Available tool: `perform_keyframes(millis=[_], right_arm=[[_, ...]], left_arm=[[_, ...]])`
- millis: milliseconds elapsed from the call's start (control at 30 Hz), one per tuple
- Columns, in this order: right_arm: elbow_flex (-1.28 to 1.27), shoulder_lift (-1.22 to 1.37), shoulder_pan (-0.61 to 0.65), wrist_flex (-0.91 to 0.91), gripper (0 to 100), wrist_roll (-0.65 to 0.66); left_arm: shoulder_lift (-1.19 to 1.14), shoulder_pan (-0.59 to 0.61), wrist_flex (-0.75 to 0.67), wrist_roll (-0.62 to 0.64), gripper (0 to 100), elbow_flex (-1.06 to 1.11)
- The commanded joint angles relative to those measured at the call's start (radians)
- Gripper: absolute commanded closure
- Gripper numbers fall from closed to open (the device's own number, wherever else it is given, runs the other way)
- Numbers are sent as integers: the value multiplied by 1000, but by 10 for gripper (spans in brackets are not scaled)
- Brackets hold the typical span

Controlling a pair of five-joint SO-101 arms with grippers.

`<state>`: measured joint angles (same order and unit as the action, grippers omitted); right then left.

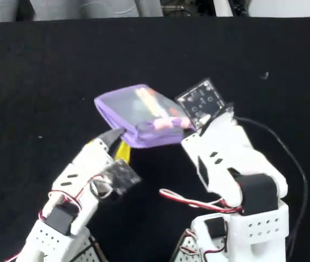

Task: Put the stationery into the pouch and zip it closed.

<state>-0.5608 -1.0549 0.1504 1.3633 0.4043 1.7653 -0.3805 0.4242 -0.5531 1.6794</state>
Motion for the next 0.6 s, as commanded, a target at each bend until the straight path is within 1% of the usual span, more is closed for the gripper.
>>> perform_keyframes(millis=[0,133,433,567], right_arm=[[76,-13,-63,-25,988,11],[96,-13,-118,-21,988,8],[96,-13,-287,-26,988,11],[96,-13,-358,-29,988,12]], left_arm=[[8,73,-64,138,970,22],[8,99,-61,201,970,22],[8,102,-58,209,971,22],[8,150,-64,210,971,22]])
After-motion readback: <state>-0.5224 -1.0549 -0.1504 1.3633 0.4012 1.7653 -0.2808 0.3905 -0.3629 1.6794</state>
